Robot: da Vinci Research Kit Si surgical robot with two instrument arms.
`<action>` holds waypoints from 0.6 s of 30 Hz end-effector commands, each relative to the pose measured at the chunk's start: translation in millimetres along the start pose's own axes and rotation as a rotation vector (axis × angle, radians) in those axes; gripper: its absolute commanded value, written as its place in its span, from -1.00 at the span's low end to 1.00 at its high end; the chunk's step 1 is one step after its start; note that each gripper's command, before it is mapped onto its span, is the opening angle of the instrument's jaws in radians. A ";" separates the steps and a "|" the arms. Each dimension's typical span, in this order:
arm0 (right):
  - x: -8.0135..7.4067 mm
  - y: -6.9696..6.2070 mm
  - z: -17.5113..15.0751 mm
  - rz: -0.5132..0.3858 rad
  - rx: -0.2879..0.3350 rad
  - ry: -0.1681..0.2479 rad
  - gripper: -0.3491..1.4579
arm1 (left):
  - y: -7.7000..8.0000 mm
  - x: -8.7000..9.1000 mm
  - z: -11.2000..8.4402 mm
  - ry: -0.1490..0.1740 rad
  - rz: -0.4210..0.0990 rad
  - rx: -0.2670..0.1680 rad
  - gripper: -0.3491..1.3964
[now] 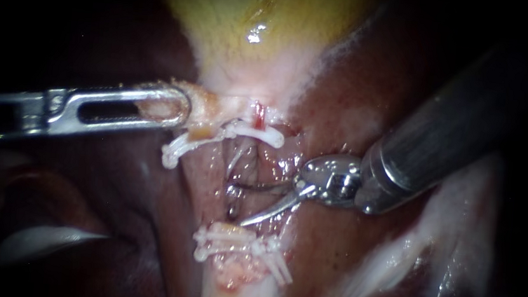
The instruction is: Go back from the cut right tube
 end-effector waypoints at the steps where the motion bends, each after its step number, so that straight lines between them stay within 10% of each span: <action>1: 0.0 0.0 -0.2 0.001 -0.012 0.002 0.91 | 0.0 0.0 0.0 0.000 0.000 0.000 -1.00; 18: 0.5 -3.9 -5.5 -0.225 -0.372 -0.030 0.99 | 0.1 0.0 -0.2 0.001 0.000 0.001 -1.00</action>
